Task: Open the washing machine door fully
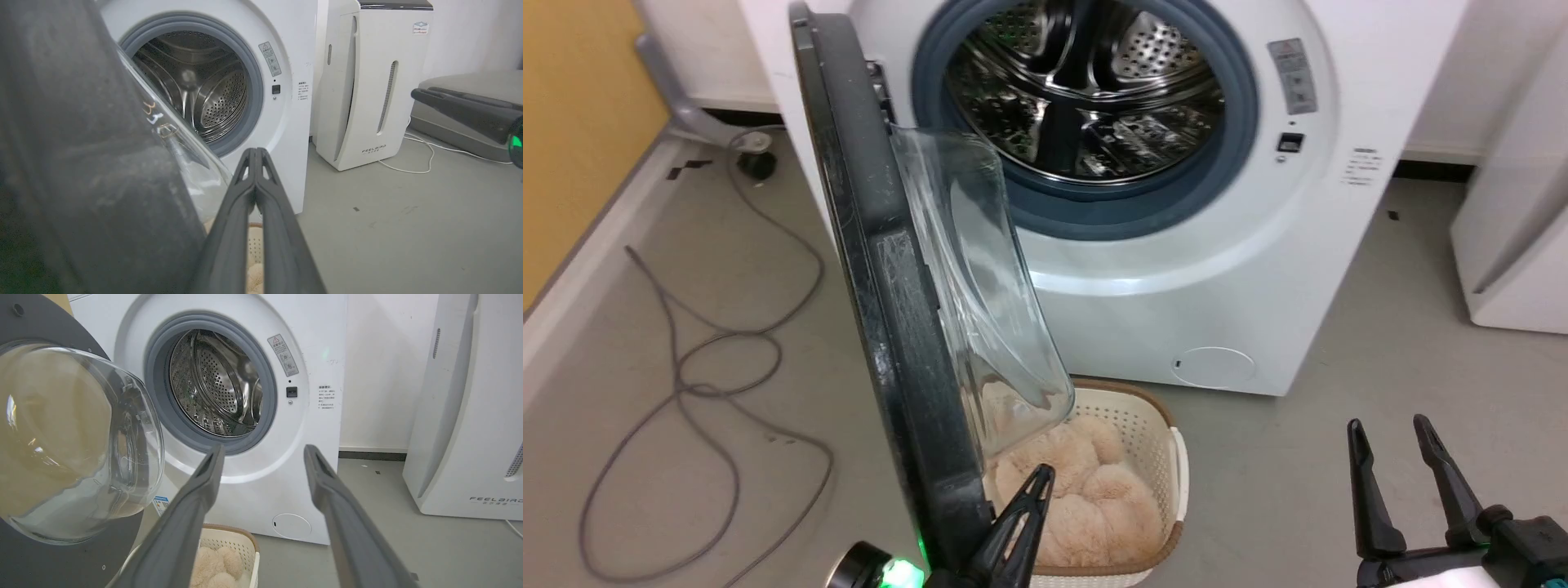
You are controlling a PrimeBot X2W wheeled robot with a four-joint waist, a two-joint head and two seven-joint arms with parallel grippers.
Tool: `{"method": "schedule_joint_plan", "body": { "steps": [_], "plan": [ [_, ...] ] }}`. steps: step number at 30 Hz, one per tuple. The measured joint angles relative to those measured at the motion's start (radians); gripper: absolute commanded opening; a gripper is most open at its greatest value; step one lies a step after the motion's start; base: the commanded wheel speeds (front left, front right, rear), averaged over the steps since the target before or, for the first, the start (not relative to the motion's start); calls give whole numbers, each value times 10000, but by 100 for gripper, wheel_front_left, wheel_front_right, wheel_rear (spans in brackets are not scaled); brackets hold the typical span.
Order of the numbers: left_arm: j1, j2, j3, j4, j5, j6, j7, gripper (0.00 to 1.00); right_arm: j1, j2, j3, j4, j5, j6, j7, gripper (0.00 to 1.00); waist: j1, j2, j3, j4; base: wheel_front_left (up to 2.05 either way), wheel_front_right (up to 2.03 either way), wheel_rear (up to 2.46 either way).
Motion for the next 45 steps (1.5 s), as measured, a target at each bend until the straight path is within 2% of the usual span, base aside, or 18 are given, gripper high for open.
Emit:
{"method": "schedule_joint_plan", "body": {
  "steps": [17, 23, 30, 37, 45],
  "plan": [
    [634, 395, 539, -878, 102, 573, 2, 0, 106, 4, 44, -35, 98, 0, 0, 100, 0, 0, 112, 1818, 0, 0, 0],
    [667, 571, 1083, -869, -38, 790, 2, 0, 97, 6, 109, -35, 96, 0, 0, 100, 0, 0, 190, 2308, 0, 0, 0],
    [682, 926, 2614, -612, -545, 1189, 2, 0, 75, 8, 150, -35, 84, 0, 0, 100, 0, 0, 378, 2421, 0, 0, 0],
    [585, 1097, 3839, -104, -1032, 1248, -4, 0, 48, 8, 142, -36, -13, 0, 0, 100, 1, 0, 619, 2344, 0, 0, 0],
    [-276, 1064, 5219, 821, -1684, 1241, 2, 0, -232, 10, 153, -46, -222, 0, 0, 100, 1, 0, 1089, 2202, 0, 0, 0]
  ]
}}
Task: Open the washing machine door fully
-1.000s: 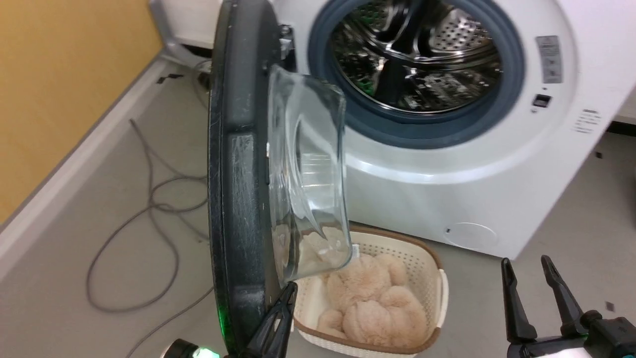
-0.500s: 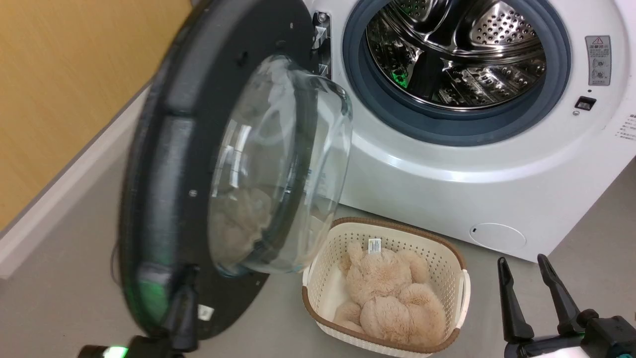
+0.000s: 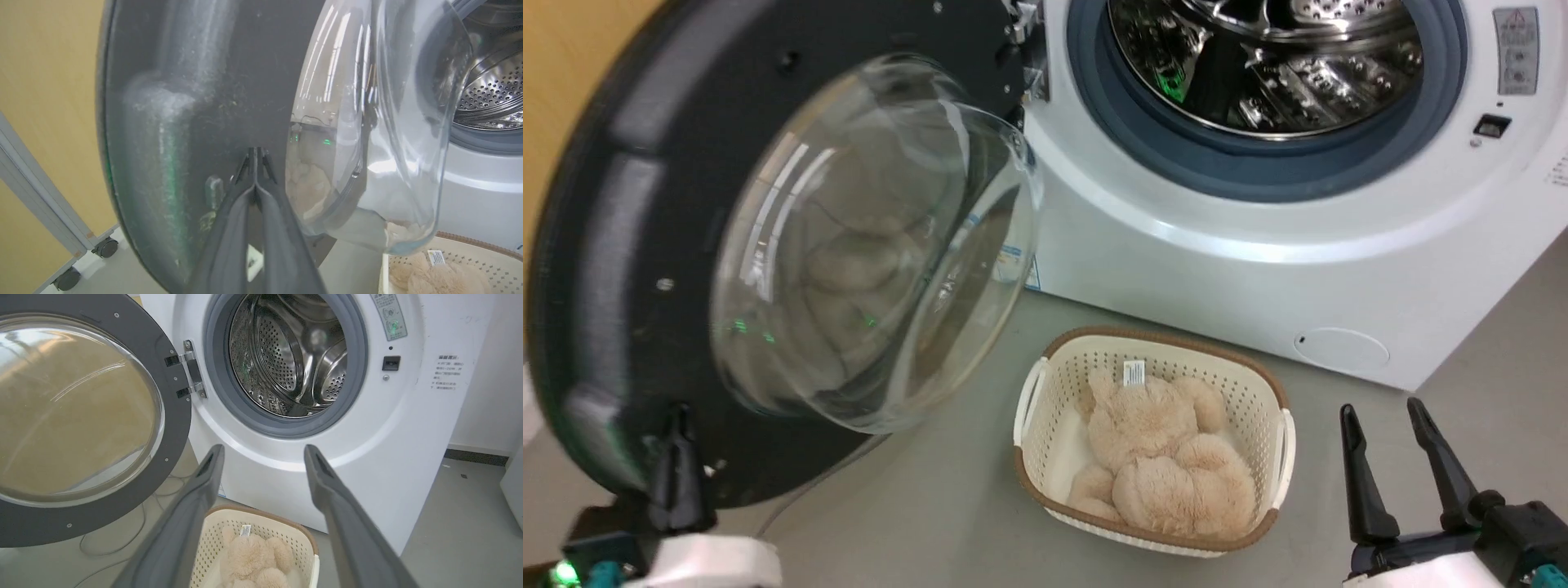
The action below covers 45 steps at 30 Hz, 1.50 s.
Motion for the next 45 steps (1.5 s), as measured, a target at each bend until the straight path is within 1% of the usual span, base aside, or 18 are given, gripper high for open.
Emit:
{"method": "schedule_joint_plan", "body": {
  "steps": [4, 11, 19, 22, 31, 36, 41, 45],
  "plan": [
    [-562, -104, 662, 393, -84, -63, 0, 0, -108, 0, -48, -4, -86, 0, 0, 100, 0, 0, 281, -113, 0, 0, 0],
    [-1419, -128, 1718, 1168, -107, -326, 0, 0, -345, 2, -107, -10, -332, 0, 0, 100, 1, 0, 720, -295, 0, 0, 0],
    [-2414, 125, 2731, 2433, -207, -679, 0, 0, -652, 2, -138, -35, -476, 0, 0, 100, 0, 0, 1114, -505, 0, 0, 0],
    [-2775, 232, 2986, 2901, -211, -848, 0, 0, -692, 2, -174, -48, -514, 0, 0, 100, 0, 0, 1257, -581, 0, 0, 0],
    [-3917, 836, 3781, 4334, -253, -1030, 0, 0, -947, 2, -213, -61, -604, 0, 0, 100, -1, 0, 1535, -879, 0, 0, 0],
    [-4355, 1026, 4054, 4836, -222, -1206, 0, 0, -955, 2, -232, -61, -616, 0, 0, 100, 0, 0, 1576, -994, 0, 0, 0],
    [-4544, 1022, 4134, 5041, -44, -1283, 0, 0, -957, 2, -265, -58, -617, 0, 0, 100, 0, 0, 1507, -1025, 0, 0, 0],
    [-4539, 842, 4215, 4982, 161, -1292, 0, 0, -952, 2, -288, -44, -614, 0, 0, 100, 0, 0, 1334, -1040, 0, 0, 0]
  ]
}}
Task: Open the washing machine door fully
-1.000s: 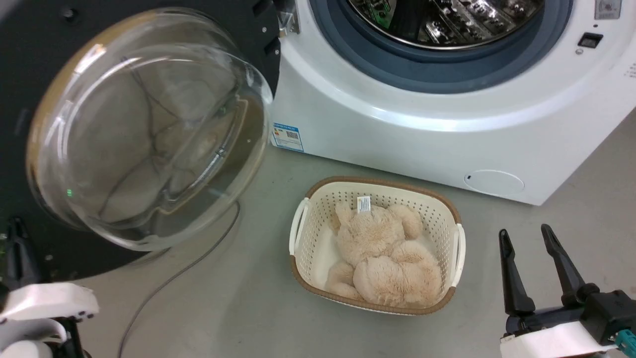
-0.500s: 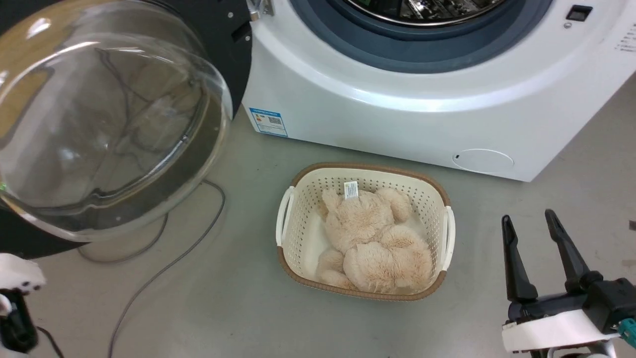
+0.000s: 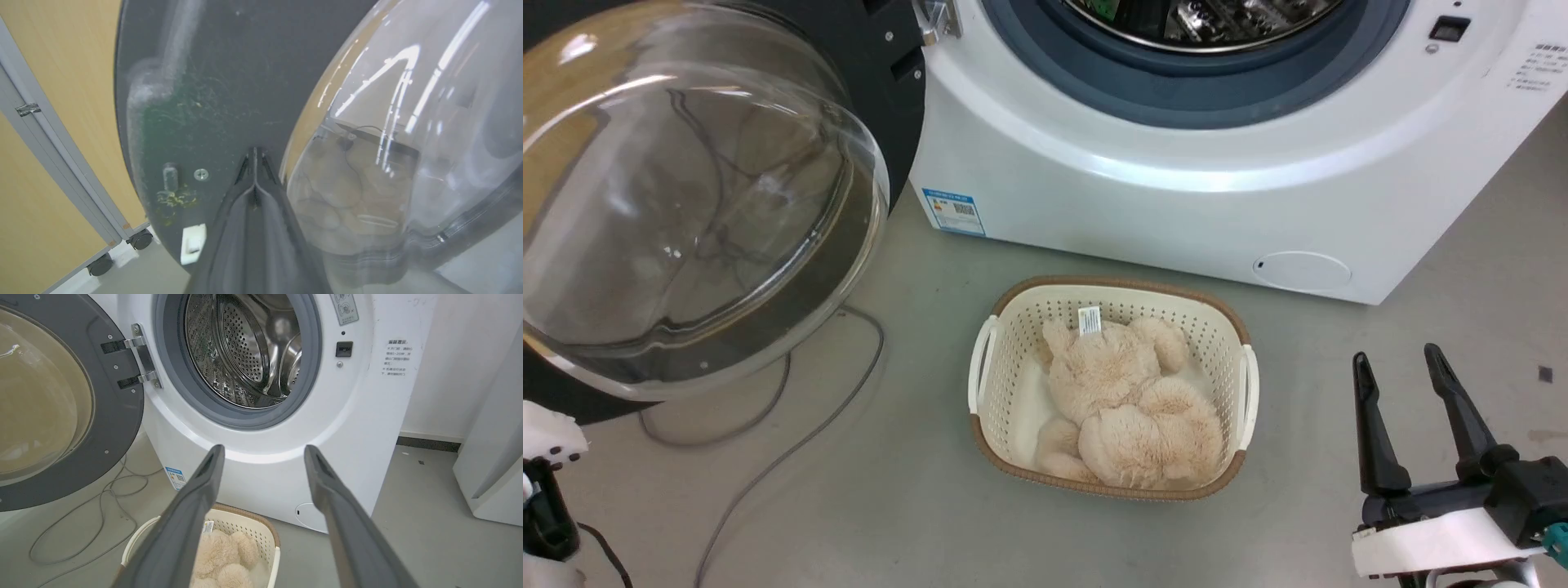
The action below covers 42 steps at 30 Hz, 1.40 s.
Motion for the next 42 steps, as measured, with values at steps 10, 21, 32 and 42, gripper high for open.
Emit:
{"method": "schedule_joint_plan", "body": {
  "steps": [10, 21, 32, 42],
  "plan": [
    [1206, -564, 146, -1438, 556, -437, 0, 0, 237, 0, -201, -27, 157, 0, 0, 100, 0, 0, -902, -114, 0, 0, 0],
    [2785, -1707, -683, -3590, 1112, -974, 0, 0, 909, 0, -468, -65, 309, 0, 0, 100, -1, 0, -2144, -242, 0, 0, 0],
    [3428, -2171, -1824, -4525, 1264, -1331, 0, 100, 1175, 0, -518, -157, 318, 0, 0, 100, -1, 0, -2709, -727, 0, 0, 0],
    [3905, -2368, -2631, -4514, 1151, -1442, 0, 100, 1299, 2, -504, -217, 318, 0, 0, 100, -1, 0, -2826, -1448, 0, 0, 0]
  ]
}}
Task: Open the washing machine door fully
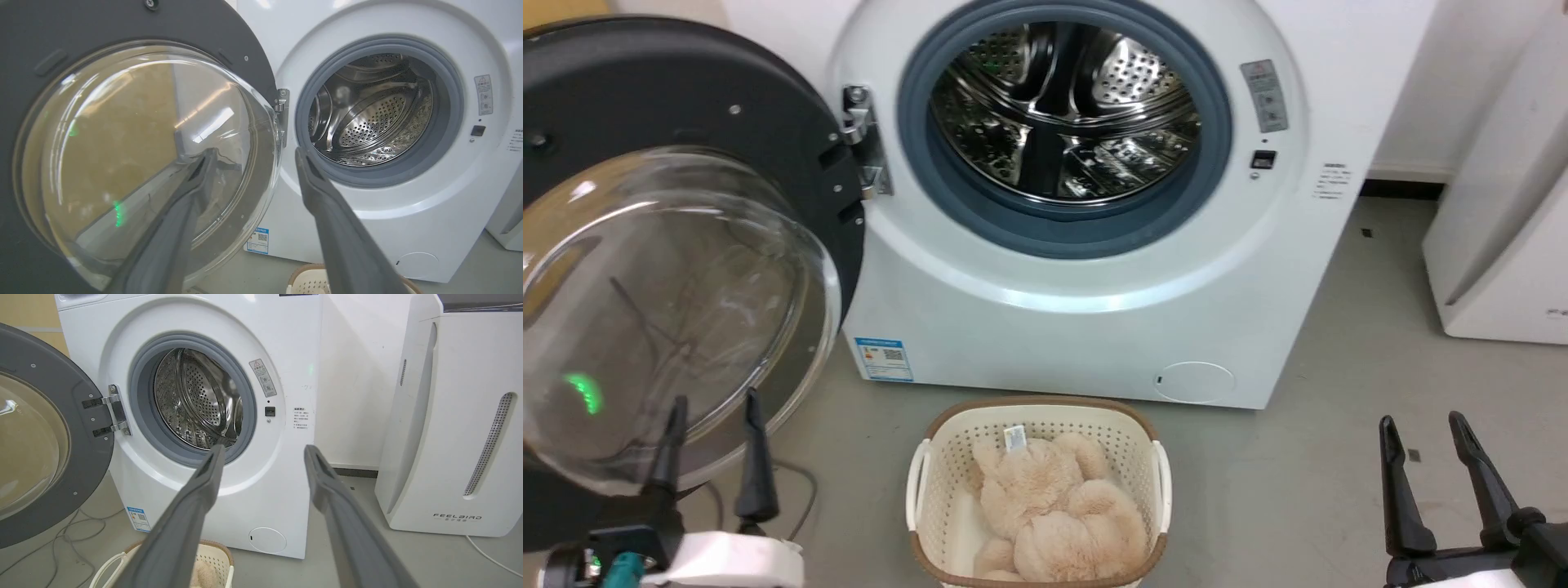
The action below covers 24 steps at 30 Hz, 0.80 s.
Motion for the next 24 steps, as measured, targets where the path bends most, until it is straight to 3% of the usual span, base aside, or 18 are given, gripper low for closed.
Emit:
{"method": "schedule_joint_plan", "body": {
  "steps": [19, 20, 24],
  "plan": [
    [402, -176, -1051, 127, -19, 127, 0, 100, 37, 0, 169, -138, -2, -2, 0, 100, 1, 0, 223, -1281, 0, 0, 0],
    [401, -178, -1057, 127, -8, 125, 0, 0, 35, -2, 169, -134, -6, -6, 12, 0, 1, 0, 224, -1283, 0, 0, 0],
    [400, -186, -1068, 123, -2, 125, 4, 0, 35, -2, 163, -134, -6, -17, 17, 0, 0, 0, 224, -1286, 0, 0, 0]
  ]
}}
